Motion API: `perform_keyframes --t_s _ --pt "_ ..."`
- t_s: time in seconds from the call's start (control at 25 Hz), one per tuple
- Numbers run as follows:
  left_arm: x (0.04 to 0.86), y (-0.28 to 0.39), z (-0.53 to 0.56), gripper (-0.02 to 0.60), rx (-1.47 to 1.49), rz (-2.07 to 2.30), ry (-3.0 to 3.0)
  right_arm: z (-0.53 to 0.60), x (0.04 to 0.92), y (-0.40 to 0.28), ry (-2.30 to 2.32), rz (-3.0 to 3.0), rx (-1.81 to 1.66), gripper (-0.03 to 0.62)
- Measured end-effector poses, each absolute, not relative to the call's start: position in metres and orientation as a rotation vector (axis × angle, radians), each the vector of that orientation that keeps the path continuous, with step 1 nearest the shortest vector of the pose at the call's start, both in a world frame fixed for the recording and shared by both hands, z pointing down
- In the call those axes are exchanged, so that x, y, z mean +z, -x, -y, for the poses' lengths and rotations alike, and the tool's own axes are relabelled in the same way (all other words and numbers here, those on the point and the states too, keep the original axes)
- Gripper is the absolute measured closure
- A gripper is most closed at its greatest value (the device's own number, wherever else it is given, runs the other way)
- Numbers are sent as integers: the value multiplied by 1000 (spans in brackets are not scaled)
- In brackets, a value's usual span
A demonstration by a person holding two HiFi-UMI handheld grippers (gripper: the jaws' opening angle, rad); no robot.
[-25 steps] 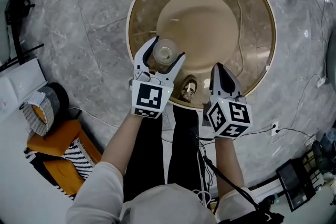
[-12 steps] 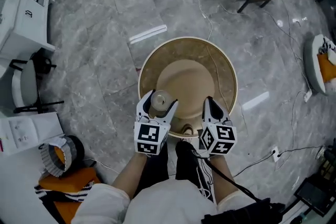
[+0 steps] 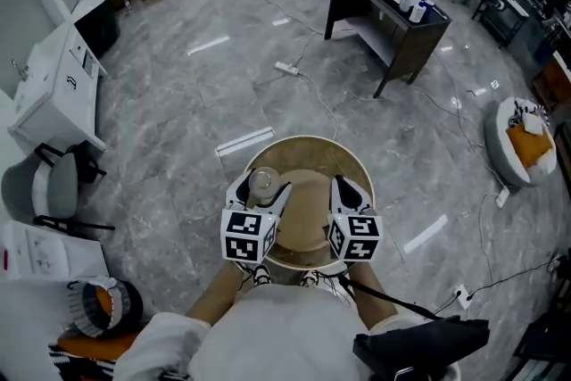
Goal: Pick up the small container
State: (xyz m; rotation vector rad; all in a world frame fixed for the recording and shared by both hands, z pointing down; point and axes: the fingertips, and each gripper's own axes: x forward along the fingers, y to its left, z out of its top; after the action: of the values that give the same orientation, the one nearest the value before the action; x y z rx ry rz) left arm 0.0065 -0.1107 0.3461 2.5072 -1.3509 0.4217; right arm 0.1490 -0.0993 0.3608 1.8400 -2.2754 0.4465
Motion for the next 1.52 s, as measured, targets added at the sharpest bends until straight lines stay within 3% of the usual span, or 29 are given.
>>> perform_keyframes --t_s 0.4,1.52 --pt "283 -17 117 244 334 1377 -2586 96 290 -171 -1916 2282 272 571" --pt "291 -29 120 244 322 1344 -2578 95 285 -182 -1962 2203 226 571"
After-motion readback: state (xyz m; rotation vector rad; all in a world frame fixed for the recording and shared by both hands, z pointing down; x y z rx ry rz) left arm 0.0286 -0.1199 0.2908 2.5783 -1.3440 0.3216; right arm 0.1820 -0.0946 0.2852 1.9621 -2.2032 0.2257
